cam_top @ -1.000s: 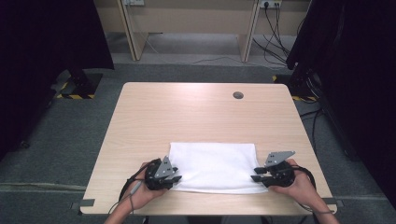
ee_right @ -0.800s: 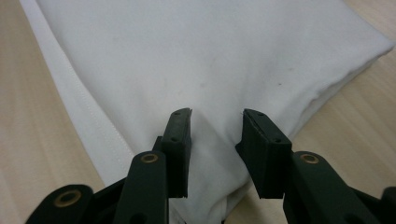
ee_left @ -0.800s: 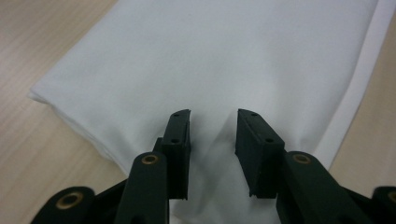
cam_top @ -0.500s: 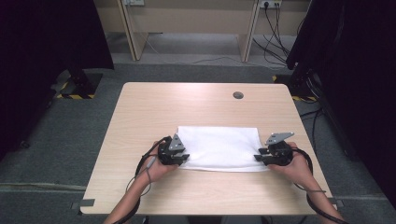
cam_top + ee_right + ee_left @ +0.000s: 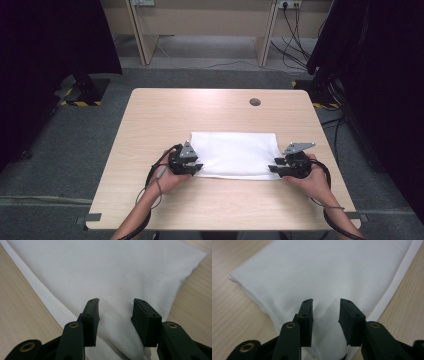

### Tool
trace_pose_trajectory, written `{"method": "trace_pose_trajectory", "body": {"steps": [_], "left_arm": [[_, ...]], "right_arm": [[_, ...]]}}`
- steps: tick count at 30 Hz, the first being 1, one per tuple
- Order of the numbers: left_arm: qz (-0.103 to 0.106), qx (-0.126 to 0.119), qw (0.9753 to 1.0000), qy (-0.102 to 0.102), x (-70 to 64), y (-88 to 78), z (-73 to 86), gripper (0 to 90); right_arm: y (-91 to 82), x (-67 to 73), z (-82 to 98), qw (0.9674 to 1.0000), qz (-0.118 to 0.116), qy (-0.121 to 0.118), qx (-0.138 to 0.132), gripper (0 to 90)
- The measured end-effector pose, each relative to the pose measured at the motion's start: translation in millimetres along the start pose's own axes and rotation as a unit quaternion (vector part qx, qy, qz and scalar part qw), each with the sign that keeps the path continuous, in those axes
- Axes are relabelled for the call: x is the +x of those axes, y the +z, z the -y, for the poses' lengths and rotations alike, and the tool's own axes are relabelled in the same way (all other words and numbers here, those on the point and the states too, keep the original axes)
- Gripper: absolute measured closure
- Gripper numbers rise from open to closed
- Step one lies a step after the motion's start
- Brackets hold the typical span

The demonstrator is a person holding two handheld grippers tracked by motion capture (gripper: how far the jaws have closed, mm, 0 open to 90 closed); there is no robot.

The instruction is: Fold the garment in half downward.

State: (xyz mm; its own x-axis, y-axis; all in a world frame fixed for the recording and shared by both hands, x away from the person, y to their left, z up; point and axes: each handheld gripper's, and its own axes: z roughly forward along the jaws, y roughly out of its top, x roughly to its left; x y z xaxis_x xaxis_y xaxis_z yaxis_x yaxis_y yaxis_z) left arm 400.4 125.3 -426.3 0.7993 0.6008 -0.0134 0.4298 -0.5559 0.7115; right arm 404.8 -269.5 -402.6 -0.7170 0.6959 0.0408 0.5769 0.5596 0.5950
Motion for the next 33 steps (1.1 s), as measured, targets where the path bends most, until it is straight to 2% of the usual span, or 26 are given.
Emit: {"method": "trace_pose_trajectory", "body": {"steps": [7, 12, 17, 21, 33], "left_arm": [[-0.014, -0.005, 0.9998, -0.015, 4.9, 5.0, -1.6, 64.9], [-0.019, -0.006, 0.9994, -0.027, 10.3, 9.6, -5.0, 65.4], [-0.024, -0.007, 0.9993, -0.028, 10.6, 9.3, -4.5, 63.2], [-0.031, -0.012, 0.9988, -0.037, 10.1, 9.5, -3.2, 60.4], [-0.048, -0.012, 0.998, -0.039, 7.7, 9.0, -3.8, 53.8]], "right_arm": [[3.5, 3.5, -2.2, 0.9992, 0.029, -0.026, 0.005, 57.0], [8.8, -4.2, -7.2, 0.9993, 0.037, -0.009, 0.002, 56.5], [10.0, -6.6, -7.9, 0.9994, 0.034, 0.001, 0.0, 54.8], [9.3, -6.2, -6.1, 0.9994, 0.034, 0.005, -0.003, 51.6], [10.4, -5.1, -7.5, 0.9988, 0.045, 0.021, 0.0, 37.6]]}}
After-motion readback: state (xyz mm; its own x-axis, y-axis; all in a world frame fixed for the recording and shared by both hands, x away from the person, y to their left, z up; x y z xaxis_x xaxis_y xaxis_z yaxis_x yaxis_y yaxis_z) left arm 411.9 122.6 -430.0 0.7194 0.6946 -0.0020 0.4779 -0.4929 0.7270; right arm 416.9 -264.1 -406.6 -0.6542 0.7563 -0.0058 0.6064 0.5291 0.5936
